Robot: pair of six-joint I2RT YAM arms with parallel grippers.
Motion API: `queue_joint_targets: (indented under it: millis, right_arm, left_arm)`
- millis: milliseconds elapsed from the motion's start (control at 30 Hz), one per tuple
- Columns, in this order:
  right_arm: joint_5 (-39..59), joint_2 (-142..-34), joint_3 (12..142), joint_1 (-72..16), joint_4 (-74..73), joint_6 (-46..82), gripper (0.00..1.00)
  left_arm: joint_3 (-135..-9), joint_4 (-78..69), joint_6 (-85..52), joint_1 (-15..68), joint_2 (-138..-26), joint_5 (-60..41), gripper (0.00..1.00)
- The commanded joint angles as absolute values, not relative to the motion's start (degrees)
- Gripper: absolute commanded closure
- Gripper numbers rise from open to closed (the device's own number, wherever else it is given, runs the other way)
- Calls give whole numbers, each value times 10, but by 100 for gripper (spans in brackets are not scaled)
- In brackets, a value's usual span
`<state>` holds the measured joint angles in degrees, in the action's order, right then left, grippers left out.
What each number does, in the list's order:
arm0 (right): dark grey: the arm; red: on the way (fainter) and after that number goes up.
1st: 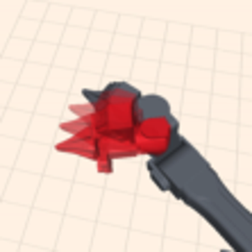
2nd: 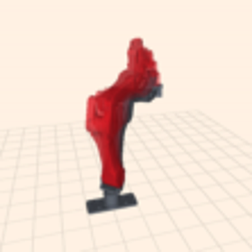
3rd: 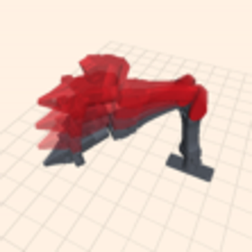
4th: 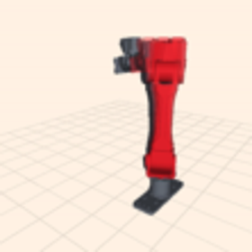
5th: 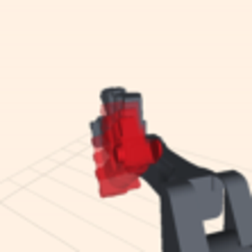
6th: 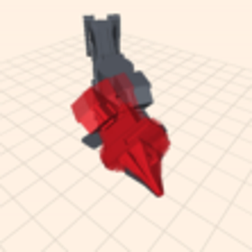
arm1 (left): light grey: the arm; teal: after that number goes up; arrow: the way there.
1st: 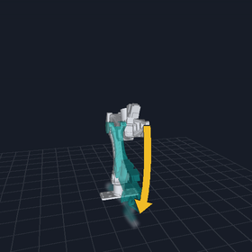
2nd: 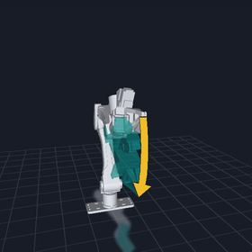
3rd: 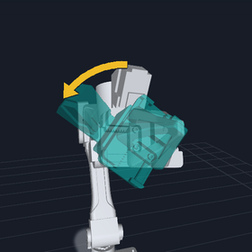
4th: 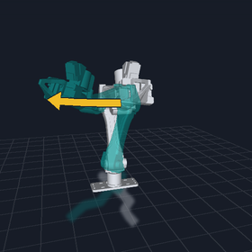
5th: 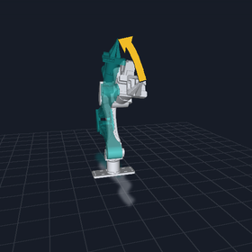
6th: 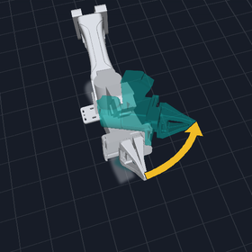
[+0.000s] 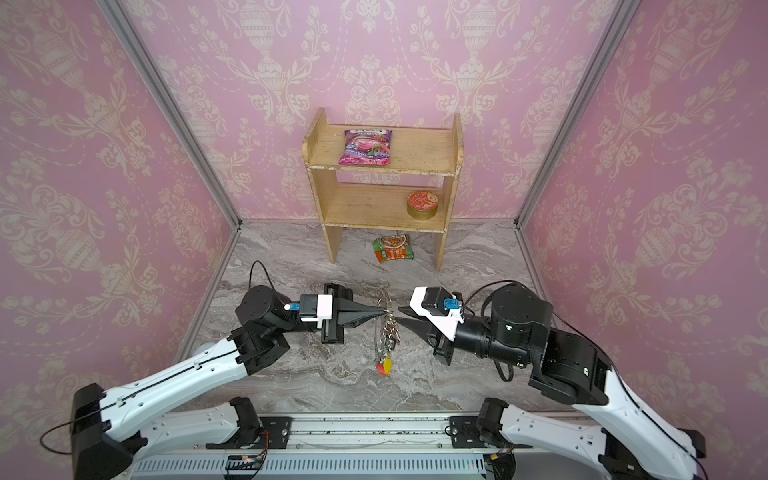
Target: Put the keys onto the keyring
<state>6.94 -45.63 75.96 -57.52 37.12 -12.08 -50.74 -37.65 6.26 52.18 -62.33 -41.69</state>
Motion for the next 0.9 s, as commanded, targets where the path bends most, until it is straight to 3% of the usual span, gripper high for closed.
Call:
queue_joint_targets:
  millis: [0, 700, 867]
  right_arm:
    - [85, -461, 762, -579, 351, -130, 83]
    - [91, -478, 753, -570, 339, -130, 88]
    - [95, -479, 752, -568, 338, -128, 93]
  left_arm:
    - [-529, -392, 47, 519, -616, -430, 100]
    - [-533, -395, 38, 519, -616, -445, 100]
    - [-533, -393, 38, 519, -615, -446, 100]
